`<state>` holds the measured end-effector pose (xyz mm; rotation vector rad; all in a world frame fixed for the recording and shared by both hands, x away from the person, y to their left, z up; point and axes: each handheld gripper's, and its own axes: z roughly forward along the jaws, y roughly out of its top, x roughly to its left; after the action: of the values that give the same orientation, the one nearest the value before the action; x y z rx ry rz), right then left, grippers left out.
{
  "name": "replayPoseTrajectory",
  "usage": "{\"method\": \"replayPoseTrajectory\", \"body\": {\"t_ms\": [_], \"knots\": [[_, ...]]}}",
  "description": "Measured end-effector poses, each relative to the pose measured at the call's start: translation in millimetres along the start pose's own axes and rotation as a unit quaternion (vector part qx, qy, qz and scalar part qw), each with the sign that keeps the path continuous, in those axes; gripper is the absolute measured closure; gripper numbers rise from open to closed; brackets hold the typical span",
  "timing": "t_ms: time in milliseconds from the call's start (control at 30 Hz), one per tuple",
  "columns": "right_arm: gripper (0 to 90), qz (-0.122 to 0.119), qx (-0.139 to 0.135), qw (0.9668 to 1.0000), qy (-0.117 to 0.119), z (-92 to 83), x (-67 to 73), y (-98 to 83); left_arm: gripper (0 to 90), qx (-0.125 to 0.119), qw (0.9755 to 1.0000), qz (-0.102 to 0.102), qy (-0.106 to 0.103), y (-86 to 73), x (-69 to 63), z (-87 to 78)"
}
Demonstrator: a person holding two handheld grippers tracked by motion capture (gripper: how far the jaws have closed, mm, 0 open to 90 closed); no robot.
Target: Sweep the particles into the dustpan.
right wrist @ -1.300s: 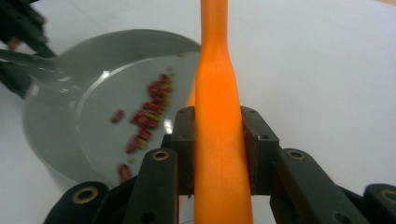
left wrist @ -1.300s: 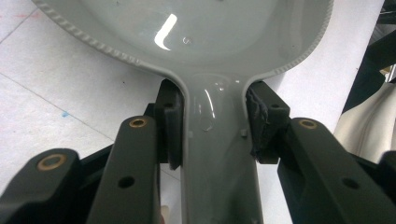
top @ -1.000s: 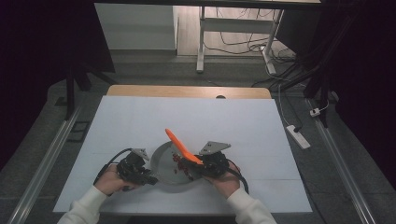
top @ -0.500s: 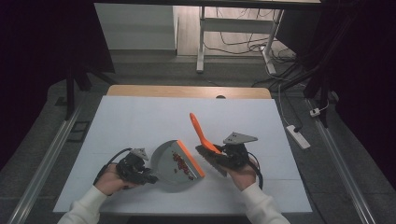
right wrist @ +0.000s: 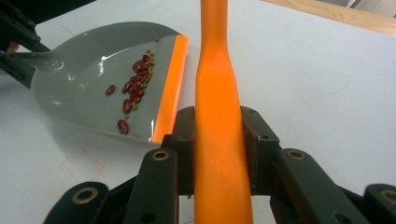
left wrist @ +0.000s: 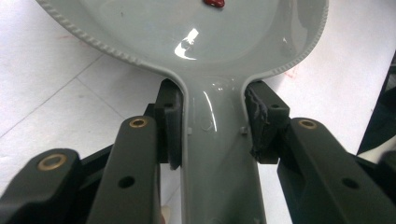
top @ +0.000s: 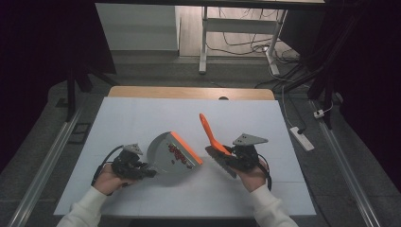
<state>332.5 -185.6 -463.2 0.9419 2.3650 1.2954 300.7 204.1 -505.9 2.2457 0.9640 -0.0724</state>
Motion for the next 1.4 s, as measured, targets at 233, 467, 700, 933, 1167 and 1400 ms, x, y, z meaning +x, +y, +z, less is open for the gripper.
{"method": "replayPoseTrajectory", "body": {"t_ms": [233, 467, 700, 933, 1167, 1400], "knots": [[70.0, 0.005, -0.002, 1.0, 0.004, -6.3, -7.1, -0.8, 61.4, -0.022, 0.9994, -0.025, 0.009, -2.7, 4.3, -2.7], [70.0, 0.01, 0.001, 0.9999, 0.001, -10.6, -15.2, -3.7, 61.4, -0.042, 0.9978, -0.048, 0.021, -6.7, 5.6, -4.9], [70.0, 0.015, 0.012, 0.9998, -0.002, -15.1, -22.6, -9.0, 61.4, -0.054, 0.9962, -0.06, 0.033, -9.6, 0.7, -7.1], [70.0, 0.005, 0.01, 0.9999, -0.001, -28.9, -25.7, -10.9, 61.4, -0.067, 0.9944, -0.076, 0.031, -14.1, -7.0, -7.6], [70.0, 0.012, 0.008, 0.9999, 0.0, -39.8, -35.4, -15.8, 61.4, -0.097, 0.9879, -0.113, 0.043, -22.2, -10.8, -12.1], [70.0, 0.013, 0.011, 0.9998, 0.012, -47.1, -41.4, -20.1, 61.4, -0.105, 0.9829, -0.14, 0.057, -32.4, -10.8, -16.0]]}}
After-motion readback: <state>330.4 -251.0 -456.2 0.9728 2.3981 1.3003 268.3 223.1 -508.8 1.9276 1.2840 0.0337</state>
